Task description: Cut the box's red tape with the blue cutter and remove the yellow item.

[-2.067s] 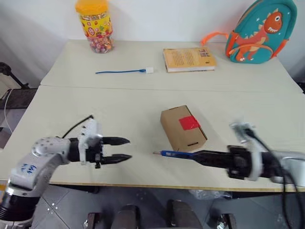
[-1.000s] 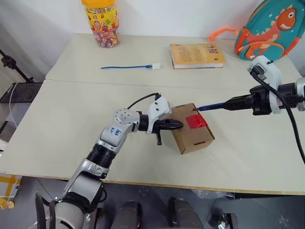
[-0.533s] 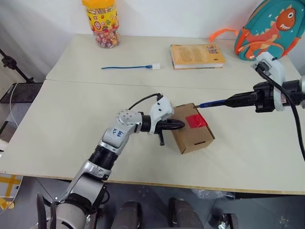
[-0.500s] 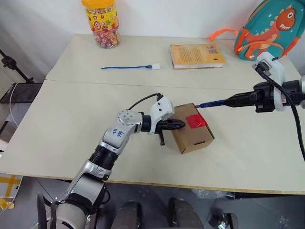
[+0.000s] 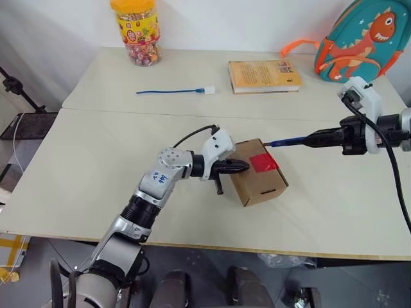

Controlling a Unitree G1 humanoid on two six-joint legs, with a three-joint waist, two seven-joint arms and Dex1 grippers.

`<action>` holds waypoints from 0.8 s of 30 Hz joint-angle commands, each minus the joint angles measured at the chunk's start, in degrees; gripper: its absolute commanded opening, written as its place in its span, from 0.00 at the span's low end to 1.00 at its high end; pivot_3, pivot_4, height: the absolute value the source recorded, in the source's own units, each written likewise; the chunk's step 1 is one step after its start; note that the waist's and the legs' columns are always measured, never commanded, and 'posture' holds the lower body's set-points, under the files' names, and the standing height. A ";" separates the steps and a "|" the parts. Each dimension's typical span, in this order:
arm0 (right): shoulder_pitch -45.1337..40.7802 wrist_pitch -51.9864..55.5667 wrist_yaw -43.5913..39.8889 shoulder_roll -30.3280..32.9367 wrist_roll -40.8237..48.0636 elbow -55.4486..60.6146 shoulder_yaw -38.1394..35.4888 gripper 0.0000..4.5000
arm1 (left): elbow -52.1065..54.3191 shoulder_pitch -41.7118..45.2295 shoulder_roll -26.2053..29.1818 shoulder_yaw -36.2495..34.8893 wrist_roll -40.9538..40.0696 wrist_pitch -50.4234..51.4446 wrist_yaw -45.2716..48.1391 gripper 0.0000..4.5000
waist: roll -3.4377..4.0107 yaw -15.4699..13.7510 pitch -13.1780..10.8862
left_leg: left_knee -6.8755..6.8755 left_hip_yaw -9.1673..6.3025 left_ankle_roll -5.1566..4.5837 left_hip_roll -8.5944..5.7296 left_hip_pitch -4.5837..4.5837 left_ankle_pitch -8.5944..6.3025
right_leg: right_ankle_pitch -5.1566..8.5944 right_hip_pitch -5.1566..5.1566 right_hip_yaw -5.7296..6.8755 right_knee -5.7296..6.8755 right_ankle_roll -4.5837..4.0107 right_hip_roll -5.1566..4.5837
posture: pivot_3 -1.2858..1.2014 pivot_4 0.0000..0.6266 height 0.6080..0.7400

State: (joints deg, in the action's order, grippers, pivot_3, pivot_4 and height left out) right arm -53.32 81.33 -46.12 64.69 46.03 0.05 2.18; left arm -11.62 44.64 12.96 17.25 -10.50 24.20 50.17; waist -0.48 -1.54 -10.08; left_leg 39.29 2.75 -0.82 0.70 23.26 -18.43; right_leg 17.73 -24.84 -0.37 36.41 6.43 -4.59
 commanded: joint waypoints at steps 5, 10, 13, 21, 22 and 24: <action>1.65 0.14 -2.49 1.86 -0.63 2.18 -2.72 0.04 | 1.61 -0.78 0.11 1.16 0.94 1.01 0.41 0.00 | 0.00 0.00 0.00 | 0.03 0.00 0.00 0.00 -0.01 0.00 | 0.00 0.01 0.01 0.03 0.00 0.00 | 0.52 0.24 1.00; 3.08 0.59 -2.88 1.76 -0.67 3.38 -3.86 0.04 | 1.50 -0.83 -0.07 1.35 1.02 1.18 0.41 0.00 | 0.01 0.01 0.01 | 0.04 0.00 0.00 -0.01 -0.05 0.00 | 0.00 0.03 0.00 0.06 0.00 0.00 | 0.52 0.24 1.00; 3.66 0.73 -3.33 2.08 -0.61 3.53 -4.33 0.04 | 1.62 -0.87 -0.04 1.37 0.97 1.39 0.50 0.00 | 0.01 0.01 0.01 | 0.08 0.00 0.00 -0.01 -0.06 0.00 | 0.00 0.05 0.00 0.08 0.00 0.00 | 0.52 0.24 1.00; 5.20 0.43 -4.88 2.95 -0.59 4.67 -4.73 0.04 | 1.30 -0.91 0.02 1.56 1.08 1.29 0.76 0.00 | 0.01 -0.01 0.01 | 0.17 -0.02 -0.01 -0.01 -0.06 0.00 | 0.00 0.09 0.01 0.12 0.00 0.01 | 0.52 0.24 1.00; 5.34 0.22 -5.17 3.20 -0.68 4.66 -4.74 0.04 | 1.29 -0.90 0.03 1.56 1.08 1.29 0.79 0.00 | 0.01 -0.01 0.01 | 0.18 -0.02 -0.01 -0.01 -0.06 0.00 | 0.00 0.09 0.01 0.13 0.00 0.01 | 0.52 0.24 1.00; 5.35 -0.05 -5.60 3.53 -0.82 4.20 -4.97 0.04 | 1.31 -0.97 0.02 1.62 1.09 1.30 0.83 0.00 | 0.01 0.00 0.01 | 0.20 -0.02 -0.01 -0.01 -0.06 0.00 | 0.00 0.10 0.01 0.14 0.00 0.01 | 0.52 0.24 1.00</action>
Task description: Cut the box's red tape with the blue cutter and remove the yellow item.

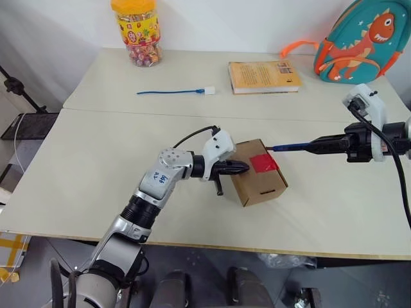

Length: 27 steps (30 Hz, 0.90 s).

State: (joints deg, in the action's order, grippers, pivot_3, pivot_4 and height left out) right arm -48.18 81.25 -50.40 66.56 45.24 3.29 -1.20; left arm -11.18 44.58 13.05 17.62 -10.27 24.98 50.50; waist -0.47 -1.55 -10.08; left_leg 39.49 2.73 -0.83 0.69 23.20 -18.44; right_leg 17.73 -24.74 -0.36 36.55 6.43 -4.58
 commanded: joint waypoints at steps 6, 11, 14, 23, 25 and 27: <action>1.80 -0.09 -2.08 1.60 0.28 1.91 -2.33 0.04 | 0.67 -0.81 0.10 1.40 0.86 0.51 0.75 0.00 | 0.00 0.01 0.00 | 0.09 -0.02 -0.01 0.01 0.00 -0.01 | 0.00 0.05 0.01 0.04 0.00 0.00 | 0.52 0.24 1.00; -0.08 0.14 -0.94 -0.45 0.44 1.13 -3.83 0.04 | 0.67 -0.70 0.28 1.63 0.86 0.92 1.14 0.00 | 0.00 0.06 0.00 | 0.15 -0.02 -0.03 0.01 -0.01 -0.02 | 0.00 0.06 0.00 0.09 0.00 0.01 | 0.52 0.24 1.00; -2.09 0.48 -0.90 -0.96 0.43 0.02 -3.87 0.04 | 0.96 -0.74 0.35 1.85 0.87 1.40 1.26 0.00 | 0.00 0.07 0.00 | 0.20 -0.02 -0.03 0.01 -0.02 -0.02 | 0.00 0.06 -0.02 0.15 0.00 0.00 | 0.52 0.24 1.00; -3.44 -0.08 0.49 -1.60 -2.28 -2.26 -2.44 0.04 | 1.88 -0.45 0.16 2.25 1.17 4.85 -0.07 0.00 | 0.00 0.03 0.00 | 0.28 -0.02 -0.06 -0.02 -0.01 -0.04 | 0.00 0.07 -0.04 0.23 0.00 -0.03 | 0.52 0.24 1.00; -2.76 -0.28 0.91 -1.78 -2.82 -1.99 -2.12 0.04 | 2.07 -0.43 0.08 2.31 1.19 5.45 -0.34 0.00 | 0.00 0.07 0.00 | 0.28 -0.02 -0.06 -0.01 -0.02 -0.04 | 0.00 0.07 -0.04 0.23 0.00 -0.03 | 0.52 0.24 1.00; -2.32 -0.09 1.02 -1.99 -2.84 -1.73 -2.18 0.04 | 2.36 -0.49 0.03 2.37 1.13 5.82 -0.43 0.00 | 0.00 0.06 0.00 | 0.31 -0.02 -0.06 -0.01 -0.02 -0.03 | 0.00 0.07 -0.04 0.26 0.00 -0.03 | 0.52 0.24 1.00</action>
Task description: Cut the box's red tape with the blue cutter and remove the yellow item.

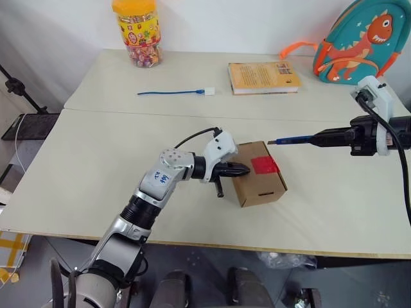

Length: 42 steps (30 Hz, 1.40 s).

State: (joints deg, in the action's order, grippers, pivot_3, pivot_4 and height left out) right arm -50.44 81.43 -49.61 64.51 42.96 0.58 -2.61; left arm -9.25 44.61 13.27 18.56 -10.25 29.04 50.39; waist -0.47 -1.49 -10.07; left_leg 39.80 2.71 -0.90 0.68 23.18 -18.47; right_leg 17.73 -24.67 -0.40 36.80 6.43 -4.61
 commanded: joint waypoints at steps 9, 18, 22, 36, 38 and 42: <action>0.50 1.16 0.46 -1.22 0.17 2.08 -1.38 0.04 | 1.41 -0.79 -0.23 1.78 0.99 2.97 -0.39 0.00 | 0.00 -0.01 0.00 | 0.07 0.00 0.00 0.00 0.00 0.00 | 0.00 0.01 -0.01 0.05 0.00 0.00 | 0.52 0.24 1.00; 2.22 0.75 0.38 -0.99 -0.37 2.88 -1.52 0.04 | 1.98 -0.99 -0.18 1.88 0.97 3.43 -0.41 0.00 | 0.00 0.01 0.00 | 0.09 0.00 -0.01 0.00 0.00 0.00 | 0.00 0.02 -0.01 0.06 0.00 0.00 | 0.52 0.24 1.00; 1.02 0.73 -0.12 -0.86 0.14 1.91 -2.68 0.04 | 2.16 -1.07 -0.06 1.88 0.94 3.64 -0.34 0.00 | 0.00 0.01 0.00 | 0.09 -0.01 -0.01 0.00 0.00 0.00 | 0.00 0.02 -0.01 0.06 0.00 0.00 | 0.52 0.24 1.00; 0.54 0.75 0.89 -1.52 -0.19 0.83 -3.64 0.04 | 2.07 -1.05 -0.11 2.17 0.97 3.76 -0.10 0.00 | 0.00 0.01 0.00 | 0.10 -0.01 -0.01 0.00 0.00 0.00 | 0.00 0.02 -0.01 0.06 0.00 0.00 | 0.52 0.24 1.00; 0.25 0.86 0.97 -1.61 -0.08 0.55 -3.97 0.04 | 2.09 -1.08 -0.07 2.22 0.99 3.76 -0.05 0.00 | 0.00 0.00 0.00 | 0.10 0.00 -0.01 0.00 0.00 0.00 | 0.00 0.02 -0.01 0.06 0.00 0.00 | 0.52 0.24 1.00; -0.09 1.42 1.12 -2.08 0.43 -0.04 -5.18 0.04 | 2.05 -1.06 -0.13 2.30 0.99 3.74 -0.01 0.00 | 0.00 0.00 0.00 | 0.10 -0.01 -0.01 0.00 0.00 0.00 | 0.00 0.02 -0.01 0.07 0.00 -0.01 | 0.52 0.24 1.00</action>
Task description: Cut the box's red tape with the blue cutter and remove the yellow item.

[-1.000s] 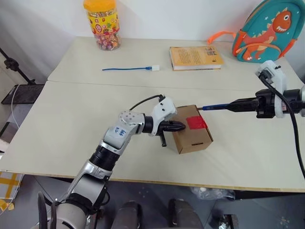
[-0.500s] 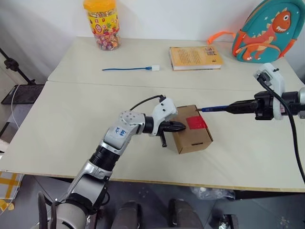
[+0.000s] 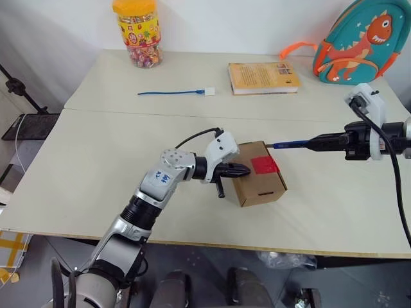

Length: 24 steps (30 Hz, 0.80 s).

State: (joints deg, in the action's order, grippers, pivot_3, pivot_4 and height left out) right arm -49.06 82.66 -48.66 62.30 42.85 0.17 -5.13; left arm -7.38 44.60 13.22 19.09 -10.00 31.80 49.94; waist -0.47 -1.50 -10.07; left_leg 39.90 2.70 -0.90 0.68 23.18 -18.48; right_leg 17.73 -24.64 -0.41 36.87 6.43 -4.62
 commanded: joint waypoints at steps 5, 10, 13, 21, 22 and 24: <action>-0.07 -0.50 0.53 0.32 0.01 1.18 -2.32 0.04 | 0.07 -1.01 -0.16 1.90 0.78 0.85 0.55 0.00 | 0.00 0.01 0.00 | 0.00 0.00 0.00 0.00 0.00 0.00 | 0.00 0.00 0.00 0.00 0.00 0.00 | 0.52 0.24 1.00; 1.42 -1.03 0.87 0.40 -0.27 2.15 -1.80 0.04 | 0.21 -1.12 -0.18 1.97 0.71 1.01 0.60 0.00 | 0.00 0.01 0.00 | 0.00 0.00 0.00 0.00 0.00 0.00 | 0.00 0.00 -0.01 0.00 0.00 0.00 | 0.52 0.24 1.00; 2.27 -1.45 0.68 0.76 -0.46 2.74 -1.41 0.04 | 0.11 -1.13 -0.17 1.97 0.74 0.98 0.61 0.00 | 0.00 0.01 0.00 | 0.01 0.00 0.00 0.00 0.00 0.00 | 0.00 0.01 0.00 0.00 0.00 0.00 | 0.52 0.24 1.00; 2.75 -0.07 0.65 0.03 0.66 4.02 -1.83 0.04 | 0.21 -1.30 -0.12 1.94 0.73 1.11 0.61 0.00 | 0.00 0.01 0.00 | 0.01 0.00 0.00 0.00 0.00 0.00 | 0.00 0.01 -0.01 0.00 0.00 0.00 | 0.52 0.24 1.00; 2.72 0.01 0.68 -0.01 0.70 4.06 -1.87 0.04 | 0.23 -1.32 -0.14 1.94 0.72 1.13 0.60 0.00 | 0.00 0.02 0.00 | 0.01 0.00 0.00 0.00 0.00 0.00 | 0.00 0.01 0.00 0.00 0.00 0.00 | 0.52 0.24 1.00; 2.37 -0.31 1.05 -0.03 0.28 3.84 -1.89 0.04 | 0.17 -1.33 -0.19 1.95 0.73 1.11 0.57 0.00 | 0.00 0.02 0.00 | 0.01 0.00 0.00 0.00 0.00 0.00 | 0.00 0.01 -0.01 0.00 0.00 0.00 | 0.52 0.24 1.00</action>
State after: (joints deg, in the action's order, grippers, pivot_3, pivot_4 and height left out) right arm -46.14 82.64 -47.73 62.27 42.84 2.44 -5.31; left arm -7.37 44.59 13.20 19.16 -9.99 31.84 50.11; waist -0.47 -1.48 -10.07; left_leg 39.91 2.70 -0.90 0.69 23.18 -18.48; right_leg 17.73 -24.64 -0.41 36.87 6.43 -4.61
